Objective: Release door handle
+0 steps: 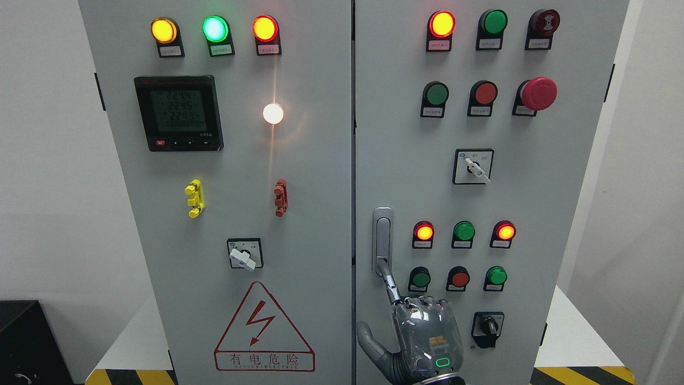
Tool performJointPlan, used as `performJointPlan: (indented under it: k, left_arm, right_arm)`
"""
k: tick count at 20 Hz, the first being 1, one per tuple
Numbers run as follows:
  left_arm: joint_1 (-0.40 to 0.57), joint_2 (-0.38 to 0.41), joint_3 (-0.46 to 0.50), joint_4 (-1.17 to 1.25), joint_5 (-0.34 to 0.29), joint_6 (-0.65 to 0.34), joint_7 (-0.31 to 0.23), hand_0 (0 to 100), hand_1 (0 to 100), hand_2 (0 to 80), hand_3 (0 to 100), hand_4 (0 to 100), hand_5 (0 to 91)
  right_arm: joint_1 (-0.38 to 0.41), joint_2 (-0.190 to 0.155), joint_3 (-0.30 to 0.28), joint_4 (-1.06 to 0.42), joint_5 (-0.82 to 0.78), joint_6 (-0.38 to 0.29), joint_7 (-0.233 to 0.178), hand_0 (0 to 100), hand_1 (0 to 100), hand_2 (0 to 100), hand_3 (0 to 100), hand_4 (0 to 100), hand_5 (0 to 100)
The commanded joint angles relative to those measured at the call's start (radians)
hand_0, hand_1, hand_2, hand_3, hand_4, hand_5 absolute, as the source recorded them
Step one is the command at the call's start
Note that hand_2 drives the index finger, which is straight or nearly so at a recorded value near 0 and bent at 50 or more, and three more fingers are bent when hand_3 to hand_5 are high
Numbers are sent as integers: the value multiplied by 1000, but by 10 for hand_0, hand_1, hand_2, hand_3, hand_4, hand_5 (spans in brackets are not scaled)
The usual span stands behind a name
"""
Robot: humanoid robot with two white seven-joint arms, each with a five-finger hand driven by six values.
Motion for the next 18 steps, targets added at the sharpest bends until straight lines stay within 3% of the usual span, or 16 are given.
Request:
performJointPlan:
  k: [1,18]
  left_arm:
    - [-26,0,0,29,0,0,0,120,556,0,0,0,0]
    - [-26,0,0,29,0,0,0,120,556,0,0,0,0]
  right_arm:
    - [0,-1,-2,23,0,1,-1,373,263,41,1000,996,1000]
    - [5,-1,-2,26,0,1,-1,373,264,47,1000,996,1000]
